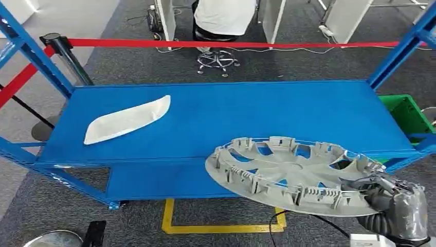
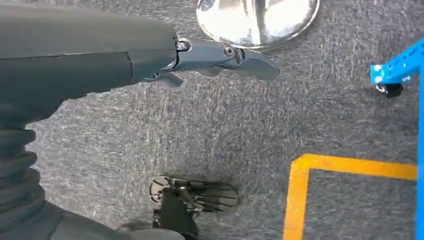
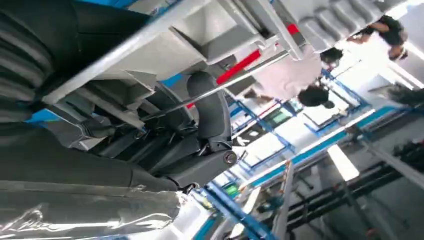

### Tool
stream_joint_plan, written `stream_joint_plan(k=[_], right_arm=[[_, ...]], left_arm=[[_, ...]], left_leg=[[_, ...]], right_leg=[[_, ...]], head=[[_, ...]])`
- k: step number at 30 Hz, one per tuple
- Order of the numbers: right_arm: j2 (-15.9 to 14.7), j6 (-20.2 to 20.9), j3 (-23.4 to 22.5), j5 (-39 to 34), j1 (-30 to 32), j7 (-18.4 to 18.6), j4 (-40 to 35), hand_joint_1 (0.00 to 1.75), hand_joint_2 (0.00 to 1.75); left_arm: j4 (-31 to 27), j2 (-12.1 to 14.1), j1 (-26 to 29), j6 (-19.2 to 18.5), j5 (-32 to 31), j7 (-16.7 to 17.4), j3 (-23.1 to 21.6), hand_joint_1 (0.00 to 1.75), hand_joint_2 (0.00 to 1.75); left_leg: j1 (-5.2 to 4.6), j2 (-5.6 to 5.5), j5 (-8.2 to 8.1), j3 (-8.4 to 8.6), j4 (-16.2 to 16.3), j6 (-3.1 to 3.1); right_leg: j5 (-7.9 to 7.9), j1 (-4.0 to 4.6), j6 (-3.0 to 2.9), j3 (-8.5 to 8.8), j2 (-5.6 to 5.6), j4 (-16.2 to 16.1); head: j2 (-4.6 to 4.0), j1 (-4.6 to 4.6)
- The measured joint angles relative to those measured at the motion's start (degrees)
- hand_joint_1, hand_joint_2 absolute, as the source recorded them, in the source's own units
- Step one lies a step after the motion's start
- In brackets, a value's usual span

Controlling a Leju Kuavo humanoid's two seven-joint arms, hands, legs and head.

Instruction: Take the parts from the cabinet and place them on the table.

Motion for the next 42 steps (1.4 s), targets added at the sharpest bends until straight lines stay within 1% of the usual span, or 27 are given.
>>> stream_joint_plan(k=[1,4,6,8,10,11,13,15,17,19,20,21,23,24,25,26,28,29,30,31,34,35,36,37,39,40,42], right_arm=[[0.24,-0.20,-0.15,-0.52,0.07,-0.31,0.00,1.75,1.75],[1.38,-0.31,-0.79,-2.51,-0.22,-1.07,0.15,1.75,1.75],[2.05,-0.24,-1.31,-3.47,-0.55,-1.44,0.31,1.75,1.75],[2.54,-0.22,-1.53,-4.11,-0.66,-1.60,0.31,1.75,1.75],[2.97,-0.04,-2.03,-5.40,-0.61,-1.59,0.33,1.75,1.75],[3.17,0.04,-2.36,-6.03,-0.62,-1.59,0.33,1.75,1.75],[3.49,0.44,-3.36,-7.58,-0.67,-1.90,0.31,1.75,1.75],[3.91,0.81,-4.52,-8.91,-0.96,-2.40,0.31,1.75,1.75],[4.24,1.16,-6.15,-10.32,-1.47,-2.60,0.31,1.75,1.75],[4.41,1.51,-7.57,-11.08,-1.83,-2.16,0.33,1.75,1.75],[4.44,1.73,-8.46,-11.28,-2.01,-1.81,0.39,1.75,1.75],[4.33,2.12,-9.45,-11.47,-2.73,-1.24,0.50,1.75,1.75],[4.06,3.00,-11.33,-11.85,-4.31,-0.33,0.88,1.75,1.75],[3.98,3.24,-12.09,-11.98,-4.73,-0.17,1.01,1.75,1.75],[3.91,3.41,-12.81,-12.15,-5.15,0.00,1.07,1.75,1.75],[3.89,3.65,-13.29,-12.22,-5.56,0.20,1.18,1.75,1.75],[3.87,3.91,-13.99,-12.22,-5.98,0.53,1.38,1.75,1.75],[3.87,4.22,-14.34,-12.24,-6.20,0.66,1.44,1.75,1.75],[3.82,4.50,-14.54,-12.30,-6.67,0.77,1.51,1.75,1.75],[3.76,4.79,-14.60,-12.48,-7.06,0.81,1.60,1.75,1.75],[3.71,5.57,-15.26,-12.81,-7.34,0.77,2.21,1.75,1.75],[3.71,5.77,-15.54,-12.76,-7.41,0.77,2.45,1.75,1.75],[3.69,5.90,-15.78,-12.72,-7.61,0.81,2.65,1.75,1.75],[3.69,5.97,-15.87,-12.59,-7.82,0.81,2.86,1.75,1.75],[3.71,5.97,-15.98,-12.68,-7.88,0.79,3.13,1.75,1.75],[3.69,5.97,-16.02,-12.68,-7.92,0.79,3.24,1.75,1.75],[3.71,5.99,-16.04,-12.68,-7.89,0.79,3.67,1.75,1.75]], left_arm=[[0.00,-0.07,-0.02,0.11,0.00,-0.07,-0.02,0.00,1.75],[0.00,-0.26,0.01,0.57,0.09,-0.31,-0.02,0.00,1.75],[0.00,-0.26,0.12,0.74,0.17,-0.35,0.00,0.00,1.75],[0.00,-0.26,0.23,0.76,0.37,0.18,0.00,0.00,1.75],[0.02,-0.31,0.21,0.63,0.42,0.68,0.00,0.00,1.75],[0.02,-0.28,0.20,0.44,0.42,0.96,0.00,0.00,1.75],[0.02,-0.28,0.16,0.04,0.20,1.03,0.00,0.00,1.75],[0.02,-0.30,-0.09,-0.04,0.07,1.03,0.00,0.00,1.75],[0.02,-0.42,-0.19,-0.18,0.00,0.92,0.00,0.00,1.75],[0.11,-0.79,0.02,-0.35,-0.11,0.90,-0.02,0.00,1.75],[0.11,-0.54,-0.06,-0.48,-0.22,0.90,-0.02,0.00,1.75],[0.11,-0.52,0.05,-0.59,-0.55,0.90,-0.04,0.00,1.75],[0.11,-0.46,0.07,-0.72,-0.83,0.90,-0.13,0.00,1.75],[0.11,-0.44,0.04,-0.85,-0.90,0.90,-0.17,0.00,1.75],[0.11,-0.42,0.03,-0.94,-0.90,0.90,-0.26,0.00,1.75],[0.11,-0.42,0.03,-0.98,-0.90,0.90,-0.39,0.00,1.75],[0.11,-0.42,-0.09,-1.23,-0.79,0.90,-0.44,0.00,1.75],[0.11,-0.42,-0.21,-1.29,-0.79,0.90,-0.44,0.00,1.75],[0.11,-0.39,-0.17,-1.36,-0.79,0.90,-0.46,0.00,1.75],[0.11,-0.44,-0.18,-1.38,-0.81,0.92,-0.50,0.00,1.75],[0.11,-0.37,-0.21,-1.14,-0.81,1.14,-0.48,0.00,1.75],[0.11,-0.31,-0.17,-1.07,-0.81,1.29,-0.48,0.00,1.75],[0.11,-0.31,0.04,-0.98,-0.90,1.36,-0.48,0.00,1.75],[0.11,-0.31,0.22,-0.98,-0.90,1.38,-0.48,0.00,1.75],[0.11,-0.31,0.30,-0.98,-0.90,1.44,-0.48,0.00,1.75],[0.11,-0.28,0.28,-0.98,-0.90,1.44,-0.48,0.00,1.75],[0.11,-0.24,0.24,-0.98,-0.90,1.46,-0.48,0.00,1.75]], left_leg=[[-0.03,0.25,0.47,0.15,0.06,-0.25],[0.07,0.99,1.36,-0.01,0.05,-0.95],[0.26,-3.19,-5.08,-1.32,3.80,-1.95],[0.30,-4.25,-11.37,-3.14,11.83,-1.99],[0.28,-4.66,-12.07,-3.48,16.69,-1.66],[0.26,-4.85,-10.51,-2.15,15.93,-1.44],[0.26,-5.65,-6.73,3.35,8.93,-0.74],[0.30,-9.24,-8.24,9.82,-0.45,0.06],[0.12,-8.70,-8.05,9.40,-1.37,-0.03],[0.26,-7.12,-6.52,8.51,-1.74,0.94],[0.33,-6.43,-5.81,7.98,-1.82,1.35],[0.29,-5.91,-5.21,7.31,-1.83,1.87],[0.04,-4.56,-3.87,5.76,-1.81,2.00],[-0.04,-3.89,-3.24,4.90,-1.79,2.08],[-0.10,-3.08,-2.49,3.98,-1.73,2.05],[-0.14,-2.43,-1.85,3.11,-1.69,1.95],[-0.17,-1.16,-0.72,1.49,-1.48,1.62],[-0.29,-0.80,-0.25,1.07,-1.13,1.31],[-0.62,-0.34,0.00,0.80,-0.99,1.01],[-0.74,0.16,0.36,0.79,-0.71,0.75],[-0.52,1.84,1.80,0.58,-0.89,0.09],[-0.30,0.01,0.67,0.21,-0.51,-0.74],[-0.29,-2.59,-2.77,-0.46,1.25,-1.23],[-0.24,-3.94,-6.73,-1.52,4.98,-1.37],[-0.21,-4.68,-11.83,-3.63,13.37,-1.34],[-0.22,-4.81,-12.10,-3.84,16.23,-1.23],[-0.21,-4.91,-8.39,-1.16,14.62,-0.86]], right_leg=[[0.54,0.00,-1.15,-0.74,0.63,0.33],[1.40,-0.11,-2.89,-2.10,1.59,0.52],[2.85,-0.38,-3.84,-3.25,2.34,0.52],[4.40,-0.38,-4.21,-5.11,3.37,0.60],[5.82,-0.32,-4.05,-7.03,4.59,0.66],[6.52,-0.31,-3.99,-7.89,5.09,0.66],[8.02,-0.34,-3.72,-9.61,6.44,0.66],[9.27,-0.17,-3.06,-10.79,7.37,0.75],[11.12,-0.43,-2.36,-11.08,8.29,-0.10],[12.95,-0.62,-1.33,-11.48,9.50,-1.50],[11.13,-0.51,-1.34,-12.04,7.34,-0.80],[7.38,-0.49,-1.11,-12.97,5.22,1.42],[-0.19,-0.58,-0.61,-14.41,3.30,10.30],[-1.91,-0.59,-0.41,-14.83,3.13,14.50],[-1.40,-0.59,-0.25,-14.61,3.13,17.58],[0.71,-0.59,-0.16,-13.51,3.12,18.08],[4.65,-0.58,-0.11,-7.93,2.50,13.20],[4.17,-0.54,-0.13,-3.38,0.94,7.79],[0.87,-0.22,0.02,1.44,-1.36,1.50],[-0.83,0.03,-0.83,3.16,-1.33,-2.27],[0.46,0.19,-2.42,0.91,0.12,-1.49],[1.19,-0.12,-3.08,0.29,0.48,-1.53],[1.97,-0.20,-3.51,-0.44,1.02,-1.52],[2.82,-0.25,-3.89,-1.25,1.57,-1.52],[4.51,-0.23,-3.99,-3.43,2.94,-1.42],[5.34,-0.21,-3.88,-4.59,3.65,-1.36],[6.87,-0.22,-3.67,-6.59,4.94,-1.30]], head=[[0.02,-0.18],[0.00,-0.09],[0.00,-0.15],[0.00,-0.20],[0.00,-0.20],[0.00,-0.17],[0.00,-0.19],[0.00,-0.22],[0.00,-0.15],[0.00,-0.35],[0.02,-0.39],[0.00,0.22],[0.00,0.26],[0.00,0.26],[0.00,0.31],[0.00,0.28],[0.00,0.28],[0.00,0.26],[0.02,0.42],[0.00,0.24],[0.00,0.31],[0.00,0.31],[0.00,0.22],[0.00,0.11],[0.00,0.11],[0.00,0.11],[0.00,0.09]])
